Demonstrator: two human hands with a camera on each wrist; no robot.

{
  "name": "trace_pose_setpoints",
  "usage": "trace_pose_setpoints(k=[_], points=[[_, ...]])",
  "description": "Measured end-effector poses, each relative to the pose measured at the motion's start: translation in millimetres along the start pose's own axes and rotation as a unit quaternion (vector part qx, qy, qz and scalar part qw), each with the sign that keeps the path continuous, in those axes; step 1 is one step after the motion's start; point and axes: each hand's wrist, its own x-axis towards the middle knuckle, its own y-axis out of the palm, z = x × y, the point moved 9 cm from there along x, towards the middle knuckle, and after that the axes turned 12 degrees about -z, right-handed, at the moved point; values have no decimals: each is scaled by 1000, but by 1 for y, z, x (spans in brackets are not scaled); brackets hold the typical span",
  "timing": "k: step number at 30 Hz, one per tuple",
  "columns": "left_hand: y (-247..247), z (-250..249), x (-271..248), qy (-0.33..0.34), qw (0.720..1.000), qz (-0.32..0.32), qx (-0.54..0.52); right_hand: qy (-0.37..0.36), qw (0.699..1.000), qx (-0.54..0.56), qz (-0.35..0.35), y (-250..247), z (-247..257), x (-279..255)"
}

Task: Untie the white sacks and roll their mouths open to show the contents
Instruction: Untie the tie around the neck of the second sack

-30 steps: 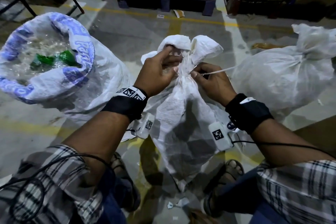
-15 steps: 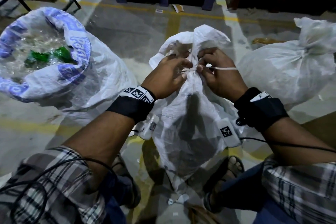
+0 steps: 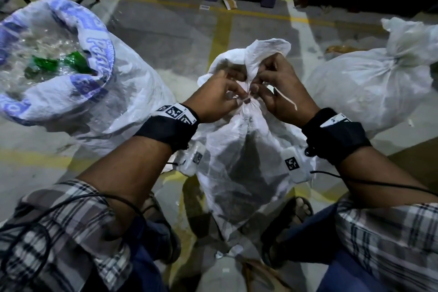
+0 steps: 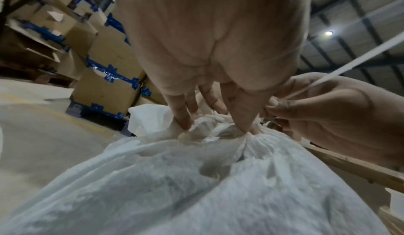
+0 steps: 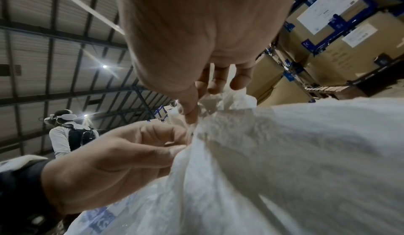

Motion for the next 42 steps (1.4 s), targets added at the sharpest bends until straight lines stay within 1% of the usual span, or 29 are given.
trace_pose_setpoints(k=[3,5,7,11,13,16,20,28,35,42], points=[[0,10,-1,-65,996,21,-64,-19,999,-30,2,-5,-3,1],[1,13,-1,-83,992,36,-93,20,999,-34,0,-9,-14,1],[2,13,-2,-88,989,51,-111,77,997,-3,4,-10,-23,-2],[3,16,-4,-104,983,47,-146,163,986,4,25,-4,-37,-9],[4,17,-5,-112,981,42,-154,191,981,13,29,-2,-41,-10],[4,17,-3,-104,984,40,-141,211,977,19,37,-1,-43,-12],[2,20,-3,-103,987,25,-117,221,974,29,47,2,-41,-13],[-2,27,-4,-132,986,2,-101,219,972,54,65,8,-38,-14],[-4,30,-2,-127,988,-19,-86,199,976,53,73,10,-35,-13],[-8,32,-2,-148,984,-58,-74,182,979,45,78,14,-30,-12]])
